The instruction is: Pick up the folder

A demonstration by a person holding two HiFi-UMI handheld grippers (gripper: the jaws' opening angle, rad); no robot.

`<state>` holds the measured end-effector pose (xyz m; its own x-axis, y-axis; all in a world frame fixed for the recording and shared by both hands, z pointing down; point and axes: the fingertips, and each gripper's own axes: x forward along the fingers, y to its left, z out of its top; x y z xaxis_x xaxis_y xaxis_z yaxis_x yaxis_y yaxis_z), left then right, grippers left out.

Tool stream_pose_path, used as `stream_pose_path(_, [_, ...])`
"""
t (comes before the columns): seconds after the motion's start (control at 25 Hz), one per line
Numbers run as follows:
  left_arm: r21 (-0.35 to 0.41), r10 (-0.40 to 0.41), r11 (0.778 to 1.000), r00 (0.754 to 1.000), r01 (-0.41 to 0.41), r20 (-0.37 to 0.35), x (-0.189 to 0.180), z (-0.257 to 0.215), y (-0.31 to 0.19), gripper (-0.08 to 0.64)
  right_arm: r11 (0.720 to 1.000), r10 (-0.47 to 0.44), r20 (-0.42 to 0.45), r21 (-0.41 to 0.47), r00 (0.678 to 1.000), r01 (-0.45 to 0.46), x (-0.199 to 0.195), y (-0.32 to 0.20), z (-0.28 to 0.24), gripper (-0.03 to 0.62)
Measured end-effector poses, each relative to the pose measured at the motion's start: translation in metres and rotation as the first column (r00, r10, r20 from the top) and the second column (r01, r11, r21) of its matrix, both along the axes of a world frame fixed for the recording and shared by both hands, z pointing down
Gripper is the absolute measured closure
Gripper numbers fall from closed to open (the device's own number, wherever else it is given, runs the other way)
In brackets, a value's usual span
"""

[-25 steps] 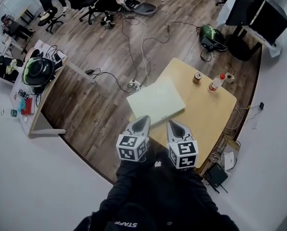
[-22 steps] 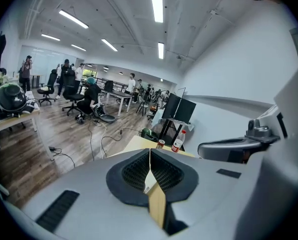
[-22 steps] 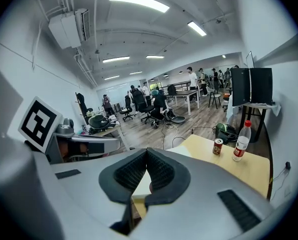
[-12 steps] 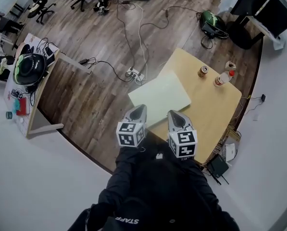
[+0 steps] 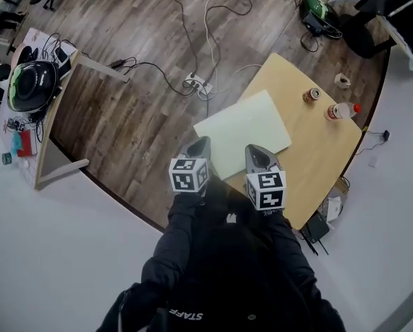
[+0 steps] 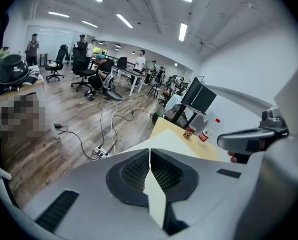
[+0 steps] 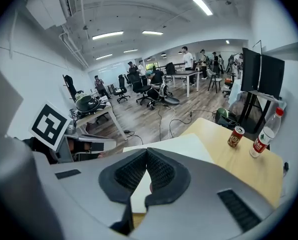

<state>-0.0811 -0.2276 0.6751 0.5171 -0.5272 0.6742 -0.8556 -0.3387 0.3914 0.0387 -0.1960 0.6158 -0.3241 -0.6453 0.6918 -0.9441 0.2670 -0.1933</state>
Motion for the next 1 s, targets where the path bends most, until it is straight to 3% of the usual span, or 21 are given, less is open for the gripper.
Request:
stream_pose_path(0.32, [-0.082, -0.008, 0.997, 1.000, 0.010, 0.028, -0.023, 0.049, -0.025, 0.525, 0.998, -0.030, -0.014, -0.057, 0.999, 0.029, -0.018, -0.026, 0.032, 0.571])
stream_pose_path(0.8, [-0.170, -0.030, 0.985, 1.000, 0.031, 0.006, -0.048, 0.099, -0.041, 0.517, 0.993, -0.056, -0.013, -0.109, 0.998, 0.054, -0.034, -0.058, 0.059, 0.571])
stream_pose_path(1.0, [-0.199, -0.008, 0.980, 0.999, 0.000, -0.039, -0.047, 0.112, -0.044, 0.394, 0.990, -0.074, -0.019, -0.122, 0.997, 0.071, -0.039, -0.070, 0.071, 0.571])
